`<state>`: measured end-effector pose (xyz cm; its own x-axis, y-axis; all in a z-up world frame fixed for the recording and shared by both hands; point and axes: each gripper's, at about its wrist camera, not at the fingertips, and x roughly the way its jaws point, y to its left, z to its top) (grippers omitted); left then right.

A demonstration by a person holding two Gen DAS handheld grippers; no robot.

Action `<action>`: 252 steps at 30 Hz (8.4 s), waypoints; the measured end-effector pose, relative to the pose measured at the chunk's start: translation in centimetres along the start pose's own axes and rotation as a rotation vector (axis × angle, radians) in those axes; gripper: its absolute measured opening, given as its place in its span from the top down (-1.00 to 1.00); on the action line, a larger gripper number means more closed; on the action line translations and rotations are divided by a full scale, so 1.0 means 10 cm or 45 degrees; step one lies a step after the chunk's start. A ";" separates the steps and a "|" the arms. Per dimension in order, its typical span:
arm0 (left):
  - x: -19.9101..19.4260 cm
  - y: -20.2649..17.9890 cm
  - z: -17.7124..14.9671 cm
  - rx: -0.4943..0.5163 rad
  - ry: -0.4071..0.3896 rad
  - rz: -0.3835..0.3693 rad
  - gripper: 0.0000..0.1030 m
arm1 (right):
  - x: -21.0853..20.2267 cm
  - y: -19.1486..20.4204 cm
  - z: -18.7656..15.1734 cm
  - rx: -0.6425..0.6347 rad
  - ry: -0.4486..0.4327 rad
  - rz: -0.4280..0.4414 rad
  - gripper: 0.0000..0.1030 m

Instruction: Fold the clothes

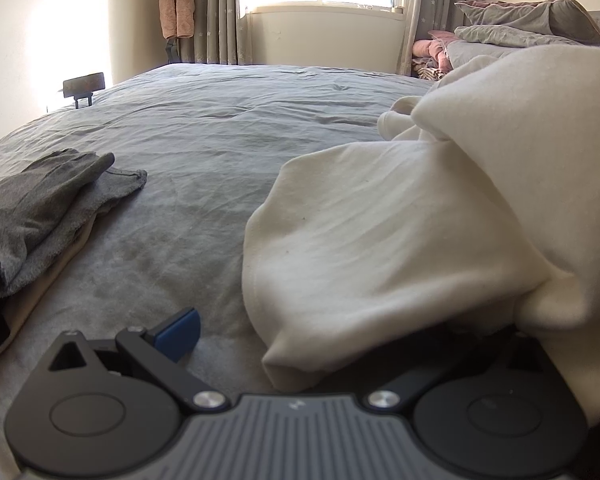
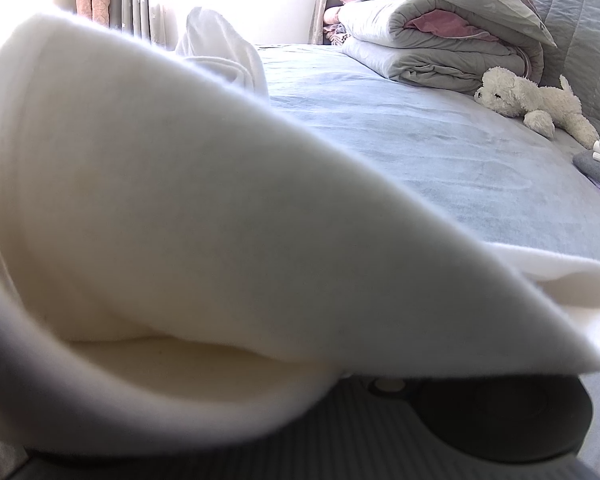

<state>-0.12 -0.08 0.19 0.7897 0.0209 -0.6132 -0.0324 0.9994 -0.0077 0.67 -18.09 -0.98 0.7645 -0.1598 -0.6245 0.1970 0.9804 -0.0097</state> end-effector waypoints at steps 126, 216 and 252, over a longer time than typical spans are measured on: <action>0.24 0.64 1.30 0.074 0.086 -0.179 -0.59 | -0.41 -1.47 0.97 -0.092 -0.238 -0.485 -0.05; -0.45 -0.13 0.96 1.000 -0.602 -0.434 0.91 | -0.37 -0.58 -0.04 -1.389 -0.135 0.110 -0.49; -0.62 0.03 1.00 0.767 -0.622 -0.469 0.91 | -0.25 -0.59 0.20 -1.477 -0.433 -0.123 0.97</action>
<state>1.14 0.39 11.92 0.8657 -0.4371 -0.2438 0.4995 0.7852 0.3659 -1.22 -23.65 2.20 0.9335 -0.0895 -0.3472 -0.2715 0.4559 -0.8476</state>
